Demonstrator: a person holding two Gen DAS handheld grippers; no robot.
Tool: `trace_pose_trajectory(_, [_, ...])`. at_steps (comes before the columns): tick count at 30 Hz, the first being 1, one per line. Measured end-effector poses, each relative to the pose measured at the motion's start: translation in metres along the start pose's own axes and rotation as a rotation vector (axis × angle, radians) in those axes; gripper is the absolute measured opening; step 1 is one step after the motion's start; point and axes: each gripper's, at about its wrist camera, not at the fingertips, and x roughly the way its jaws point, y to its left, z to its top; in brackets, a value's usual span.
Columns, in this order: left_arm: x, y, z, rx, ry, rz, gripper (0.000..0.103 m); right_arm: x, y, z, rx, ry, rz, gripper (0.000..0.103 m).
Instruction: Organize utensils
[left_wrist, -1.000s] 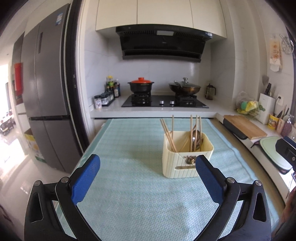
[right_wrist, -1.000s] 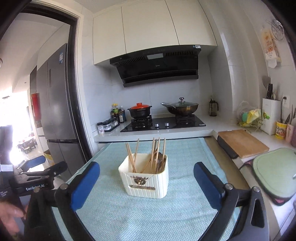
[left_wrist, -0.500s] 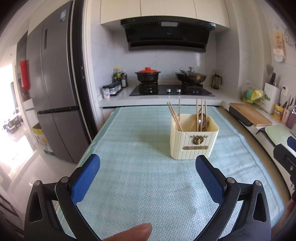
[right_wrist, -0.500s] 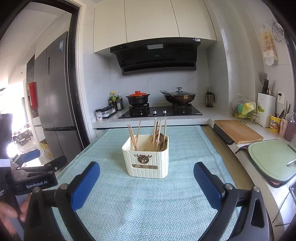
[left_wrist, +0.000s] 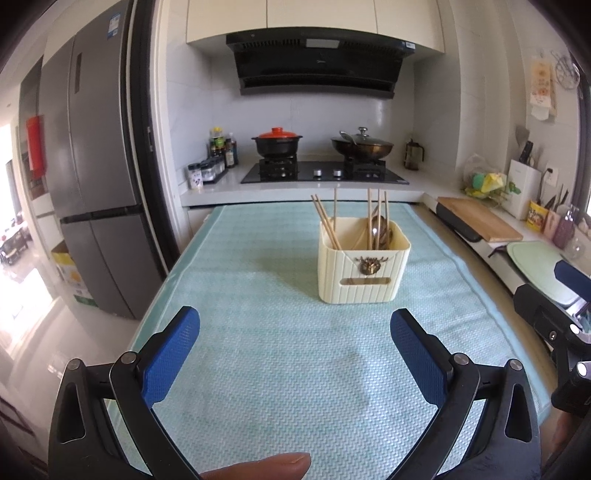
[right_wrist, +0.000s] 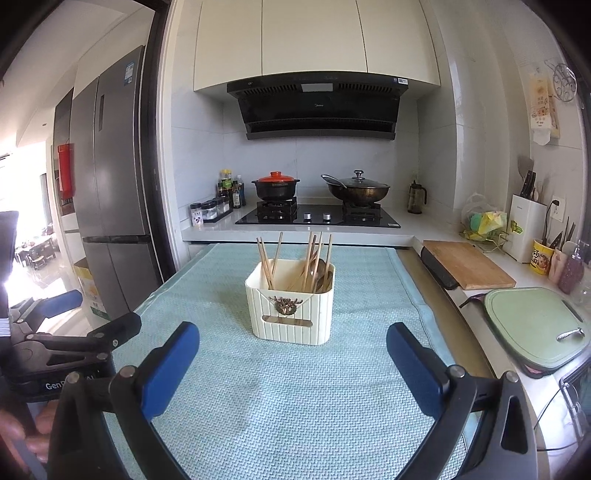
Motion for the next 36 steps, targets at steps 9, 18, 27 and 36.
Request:
trace_pose_trajectory(9, [0.002,0.002,-0.002,0.005,0.005,0.023,0.103,-0.002,0.008,0.003,-0.016,0.006,0.003,0.103])
trace_pose_trajectory(18, [0.005,0.003,-0.004,-0.001,0.016,0.034,0.103,0.000,0.015,0.001,-0.028,0.021,0.013,0.103])
trace_pose_trajectory(27, [-0.001,0.002,-0.003,0.007,0.007,0.031,0.103,-0.003,0.018,0.002,-0.034,0.015,0.015,0.103])
trace_pose_trajectory(36, [-0.005,0.002,-0.002,0.007,0.000,0.031,0.103,-0.007,0.022,0.005,-0.044,0.002,0.014,0.103])
